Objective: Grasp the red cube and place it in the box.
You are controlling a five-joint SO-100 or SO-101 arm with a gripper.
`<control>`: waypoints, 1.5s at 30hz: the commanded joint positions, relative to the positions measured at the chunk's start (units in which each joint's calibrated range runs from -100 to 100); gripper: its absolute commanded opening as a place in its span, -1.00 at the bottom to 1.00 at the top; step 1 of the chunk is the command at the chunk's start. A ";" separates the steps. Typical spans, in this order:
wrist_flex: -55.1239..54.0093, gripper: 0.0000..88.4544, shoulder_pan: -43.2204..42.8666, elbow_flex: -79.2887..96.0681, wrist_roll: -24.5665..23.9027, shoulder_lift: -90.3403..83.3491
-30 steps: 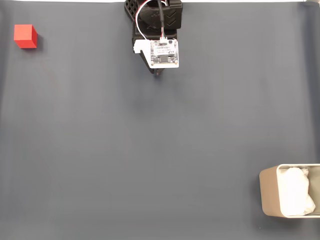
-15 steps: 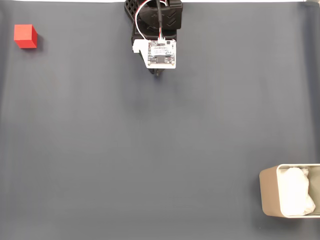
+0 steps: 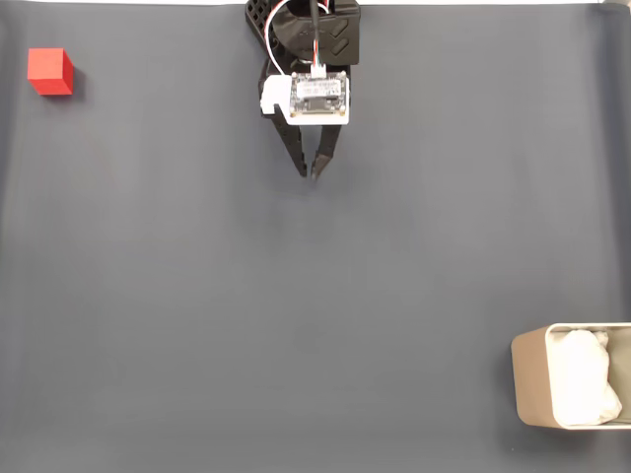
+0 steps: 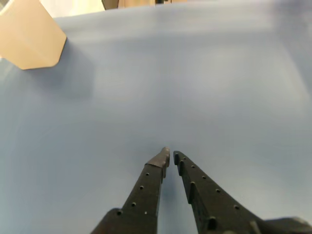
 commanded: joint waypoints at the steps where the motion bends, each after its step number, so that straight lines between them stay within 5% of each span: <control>1: -4.41 -1.00 0.55 -0.74 0.73 -0.52; 16: -14.90 -1.00 0.12 -11.96 1.22 6.93; 45: -11.70 -0.98 10.56 -42.43 0.98 33.71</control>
